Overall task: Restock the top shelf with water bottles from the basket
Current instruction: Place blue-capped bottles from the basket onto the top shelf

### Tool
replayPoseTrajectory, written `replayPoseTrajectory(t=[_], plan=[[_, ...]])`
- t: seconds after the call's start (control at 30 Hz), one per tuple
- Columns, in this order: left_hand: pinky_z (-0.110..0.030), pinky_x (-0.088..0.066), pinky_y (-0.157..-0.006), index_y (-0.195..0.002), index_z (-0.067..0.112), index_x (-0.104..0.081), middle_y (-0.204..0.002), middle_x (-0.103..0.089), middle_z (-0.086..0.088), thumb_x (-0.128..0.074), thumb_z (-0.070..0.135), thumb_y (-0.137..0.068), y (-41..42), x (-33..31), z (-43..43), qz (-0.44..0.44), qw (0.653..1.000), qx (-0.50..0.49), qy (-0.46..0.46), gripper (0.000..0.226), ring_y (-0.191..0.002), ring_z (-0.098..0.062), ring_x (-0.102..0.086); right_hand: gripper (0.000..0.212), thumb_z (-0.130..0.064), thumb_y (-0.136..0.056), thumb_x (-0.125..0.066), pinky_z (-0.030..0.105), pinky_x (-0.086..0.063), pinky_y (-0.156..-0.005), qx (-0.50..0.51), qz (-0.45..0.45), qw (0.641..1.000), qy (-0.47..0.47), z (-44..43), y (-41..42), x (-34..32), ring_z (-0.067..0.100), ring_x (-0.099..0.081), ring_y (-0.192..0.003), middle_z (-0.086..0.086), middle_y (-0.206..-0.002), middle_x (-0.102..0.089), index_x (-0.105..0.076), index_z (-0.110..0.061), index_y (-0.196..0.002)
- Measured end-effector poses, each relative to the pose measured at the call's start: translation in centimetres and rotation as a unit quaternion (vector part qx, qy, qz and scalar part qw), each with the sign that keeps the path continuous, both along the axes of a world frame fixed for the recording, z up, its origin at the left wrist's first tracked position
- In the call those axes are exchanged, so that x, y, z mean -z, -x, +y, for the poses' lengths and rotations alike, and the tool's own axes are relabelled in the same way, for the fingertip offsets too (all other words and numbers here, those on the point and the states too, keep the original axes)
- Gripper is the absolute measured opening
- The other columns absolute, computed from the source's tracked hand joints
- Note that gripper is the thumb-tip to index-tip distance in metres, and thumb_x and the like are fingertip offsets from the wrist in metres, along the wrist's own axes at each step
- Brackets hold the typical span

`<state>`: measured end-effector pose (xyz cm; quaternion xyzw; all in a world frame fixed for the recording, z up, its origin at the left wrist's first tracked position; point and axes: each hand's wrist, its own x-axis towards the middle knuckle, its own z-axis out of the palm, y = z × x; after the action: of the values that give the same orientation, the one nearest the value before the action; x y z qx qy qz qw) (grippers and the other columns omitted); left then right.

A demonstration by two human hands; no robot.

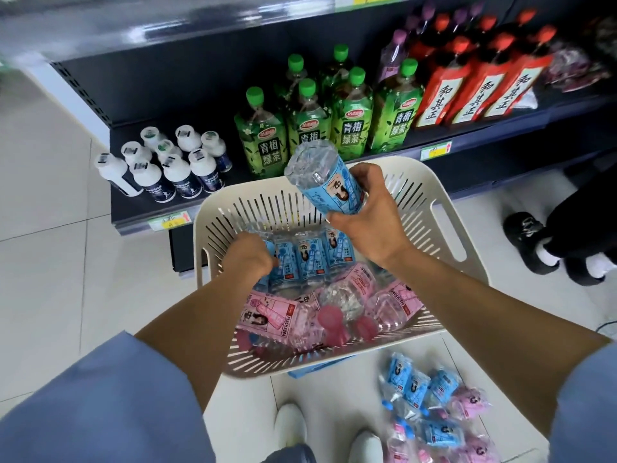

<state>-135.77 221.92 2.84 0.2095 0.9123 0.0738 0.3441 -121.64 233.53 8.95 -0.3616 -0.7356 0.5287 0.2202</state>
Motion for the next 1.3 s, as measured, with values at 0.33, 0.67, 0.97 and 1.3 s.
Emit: replayPoseTrajectory(t=[0.33, 0.67, 0.97, 1.3], plan=[[-0.021, -0.052, -0.058, -0.143, 0.005, -0.014, -0.127, -0.049, -0.017, -0.072, 0.011, -0.076, -1.0, -9.4, 1.4, -0.011, 0.982, -0.050, -0.180, 0.089, -0.092, -0.025, -0.063, 0.066, 0.012, -0.072, -0.071, 0.008, -0.053, -0.072, 0.037, 0.046, 0.996, 0.064, -0.3, 0.7, -4.8, 0.007, -0.061, -0.094, -0.001, -0.108, -0.060, -0.044, -0.008, -0.130], [-0.028, -0.046, -0.058, -0.110, 0.007, -0.037, -0.081, -0.049, 0.004, -0.078, 0.017, -0.071, -3.0, -31.5, 1.1, 0.023, 0.930, -0.101, -0.354, 0.058, -0.078, -0.020, -0.056, 0.061, 0.022, -0.072, -0.063, 0.008, -0.050, -0.066, 0.074, 0.183, 0.978, 0.068, 0.8, -0.1, -24.4, -0.001, -0.057, -0.082, -0.009, -0.095, -0.057, -0.044, -0.004, -0.124], [-0.032, -0.051, -0.076, -0.110, 0.005, -0.045, -0.103, -0.061, -0.002, -0.085, 0.022, -0.057, -4.8, -49.3, -1.9, 0.070, 0.866, -0.111, -0.483, 0.068, -0.093, -0.019, -0.062, 0.054, 0.017, -0.074, -0.067, 0.015, -0.053, -0.077, -0.013, 0.279, 0.960, -0.024, -0.5, -1.1, -41.4, -0.009, -0.061, -0.081, -0.007, -0.099, -0.059, -0.045, -0.011, -0.115], [-0.028, -0.055, -0.070, -0.103, 0.010, -0.055, -0.098, -0.069, -0.001, -0.086, 0.018, -0.060, -2.9, -57.8, -5.7, 0.027, 0.805, -0.137, -0.576, 0.054, -0.087, -0.016, -0.068, 0.070, 0.003, -0.070, -0.068, 0.039, -0.051, -0.096, -0.066, 0.341, 0.931, -0.117, -1.3, 2.4, -51.7, 0.016, -0.054, -0.118, 0.012, -0.131, -0.049, -0.038, -0.009, -0.133]])
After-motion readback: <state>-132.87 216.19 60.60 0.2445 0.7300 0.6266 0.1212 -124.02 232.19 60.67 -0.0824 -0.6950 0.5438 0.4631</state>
